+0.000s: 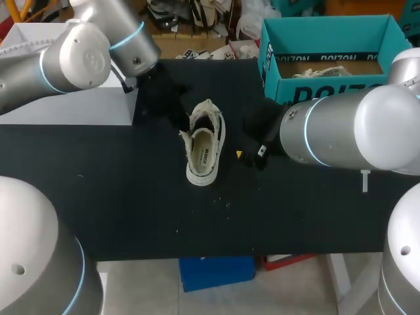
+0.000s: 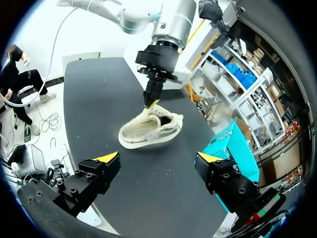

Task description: Take the shoe out of the shoebox, open the shoe tongue, remove and reinsert the insole, then place the shoe into the shoebox

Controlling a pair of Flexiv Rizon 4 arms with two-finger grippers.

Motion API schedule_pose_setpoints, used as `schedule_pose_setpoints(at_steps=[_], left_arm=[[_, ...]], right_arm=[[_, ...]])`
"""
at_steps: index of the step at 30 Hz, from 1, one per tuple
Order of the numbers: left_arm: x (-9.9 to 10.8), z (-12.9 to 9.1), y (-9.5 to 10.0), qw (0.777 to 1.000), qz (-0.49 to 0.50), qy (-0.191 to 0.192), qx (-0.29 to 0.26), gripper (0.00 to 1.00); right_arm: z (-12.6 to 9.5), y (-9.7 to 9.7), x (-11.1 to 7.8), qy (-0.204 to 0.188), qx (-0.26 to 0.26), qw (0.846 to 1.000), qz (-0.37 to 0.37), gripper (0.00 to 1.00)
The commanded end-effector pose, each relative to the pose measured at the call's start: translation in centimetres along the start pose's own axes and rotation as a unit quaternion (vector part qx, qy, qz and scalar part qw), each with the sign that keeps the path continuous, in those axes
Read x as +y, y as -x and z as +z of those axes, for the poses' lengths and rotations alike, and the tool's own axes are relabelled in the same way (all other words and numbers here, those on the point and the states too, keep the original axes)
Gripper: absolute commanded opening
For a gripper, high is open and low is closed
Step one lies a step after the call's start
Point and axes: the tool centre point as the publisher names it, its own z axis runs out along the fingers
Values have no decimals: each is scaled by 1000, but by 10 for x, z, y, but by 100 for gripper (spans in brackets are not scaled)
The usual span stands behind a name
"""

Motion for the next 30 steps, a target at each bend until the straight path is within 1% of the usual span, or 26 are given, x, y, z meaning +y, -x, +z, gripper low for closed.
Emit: schedule_pose_setpoints(at_steps=[1, 3, 5, 8, 9, 10, 24, 25, 27, 28, 30], left_arm=[[-27, -50, -35, 999, -20, 15, -22, 0], [-28, -58, -44, 998, -47, 30, 9, 0], [-29, -68, -53, 997, -70, 41, 12, 0], [-30, -79, -67, 994, -103, 39, 15, 0], [-32, -82, -73, 993, -111, 37, 23, 41], [-36, -82, -78, 994, -104, 22, 37, 100], [-36, -82, -78, 994, -104, 22, 37, 100], [-27, -76, -73, 981, -185, 29, 57, 100], [-9, -69, -72, 945, -315, 39, 82, 100], [-1, -67, -75, 923, -369, 49, 96, 100], [8, -69, -83, 888, -445, 58, 103, 100]], right_arm=[[1, -1, 0, 1, 0, 1000, 0, 100], [1, -1, 0, 1, 0, 1000, 0, 100], [1, -1, 0, 1, 0, 1000, 0, 100], [1, -1, 0, 1, 0, 1000, 0, 100], [1, -1, 0, 1, 0, 1000, 0, 100], [1, -1, 0, 1, 0, 1000, 0, 100], [1, -1, 0, 1, 0, 1000, 0, 100], [1, -1, 0, 1, 0, 1000, 0, 100], [1, -1, 0, 1, 0, 1000, 0, 100], [1, -1, 0, 1, 0, 1000, 0, 100], [1, -1, 0, 1, 0, 1000, 0, 100]])
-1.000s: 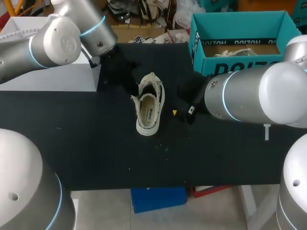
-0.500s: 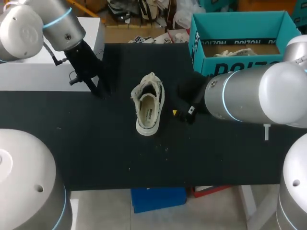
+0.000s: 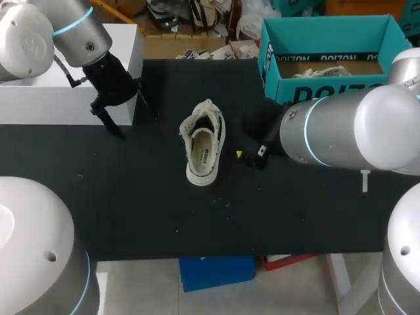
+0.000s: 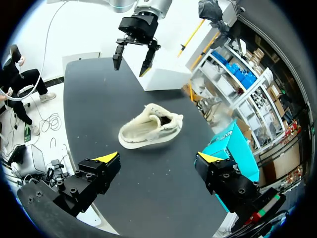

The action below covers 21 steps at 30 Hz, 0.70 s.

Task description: Take the shoe out of the shoebox, open the shoe tongue, remove and reinsert the insole, then place the shoe into the shoebox

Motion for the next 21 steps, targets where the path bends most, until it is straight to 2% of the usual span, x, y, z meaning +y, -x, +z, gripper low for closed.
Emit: schedule_pose_setpoints(at_steps=[1, 8, 12, 21], left_arm=[[28, 8, 8, 946, -318, 11, 70, 100], [48, -11, -17, 901, -433, -9, 16, 100], [54, -18, -29, 887, -459, -37, -31, 100], [65, -13, -47, 856, -497, -100, -103, 100]], right_arm=[[1, -1, 0, 1, 0, 1000, 0, 100], [1, -1, 0, 1, 0, 1000, 0, 100], [1, -1, 0, 1, 0, 1000, 0, 100], [1, -1, 0, 1, 0, 1000, 0, 100]])
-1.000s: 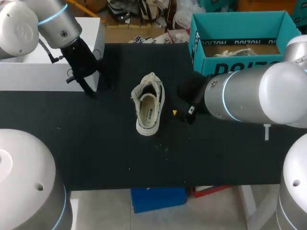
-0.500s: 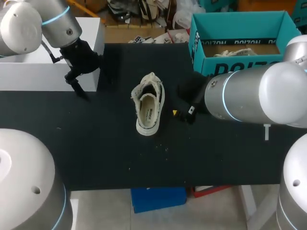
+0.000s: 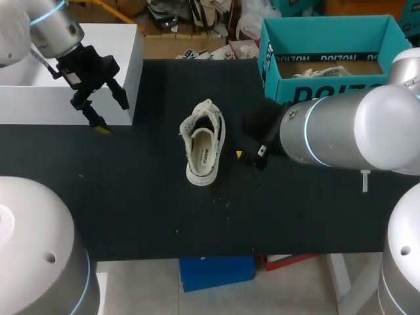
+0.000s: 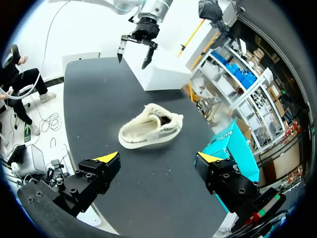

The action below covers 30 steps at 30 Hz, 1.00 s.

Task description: Take the shoe out of the shoebox, open the shoe tongue, remove and reinsert the insole, then place the shoe into the shoebox

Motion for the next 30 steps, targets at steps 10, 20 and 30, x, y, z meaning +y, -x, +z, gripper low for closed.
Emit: schedule_pose_setpoints(at_steps=[10, 20, 30], left_arm=[[17, -1, -9, 971, -129, -152, -136, 100], [19, -5, -10, 979, -85, -130, -134, 100], [21, -12, -10, 978, -95, -128, -135, 100]], right_arm=[[1, -1, 0, 1, 0, 1000, 0, 100], [1, -1, 0, 1, 0, 1000, 0, 100], [1, -1, 0, 1, 0, 1000, 0, 100]])
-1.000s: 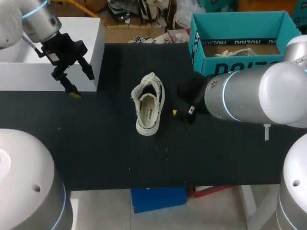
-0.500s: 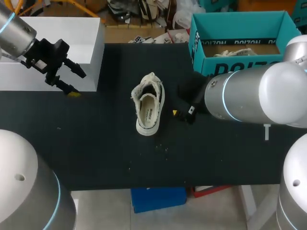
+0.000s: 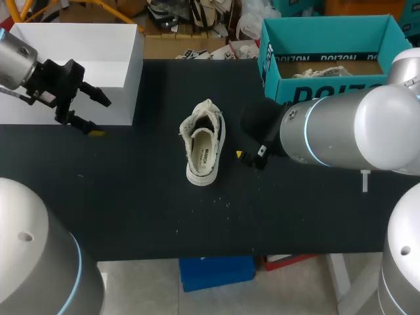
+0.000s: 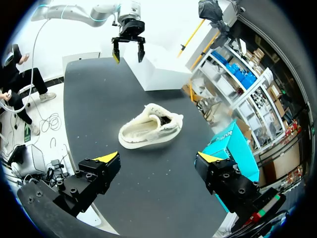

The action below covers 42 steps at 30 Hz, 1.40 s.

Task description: Take the shoe out of the shoebox, open the shoe tongue, remove and reinsert the insole, then place the shoe into the shoebox

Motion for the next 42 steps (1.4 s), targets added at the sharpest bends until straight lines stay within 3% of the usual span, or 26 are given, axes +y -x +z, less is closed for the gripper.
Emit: schedule_pose_setpoints(at_steps=[1, 39, 42], left_arm=[[0, 0, -3, 1000, 1, 1, -5, 100], [0, 0, -3, 1000, 1, 1, -5, 100], [0, 0, -3, 1000, 1, 1, -5, 100]], right_arm=[[1, -1, 0, 1, 0, 1000, 0, 100], [1, -1, 0, 1, 0, 1000, 0, 100], [19, -4, 15, -39, 14, 998, 47, 100]])
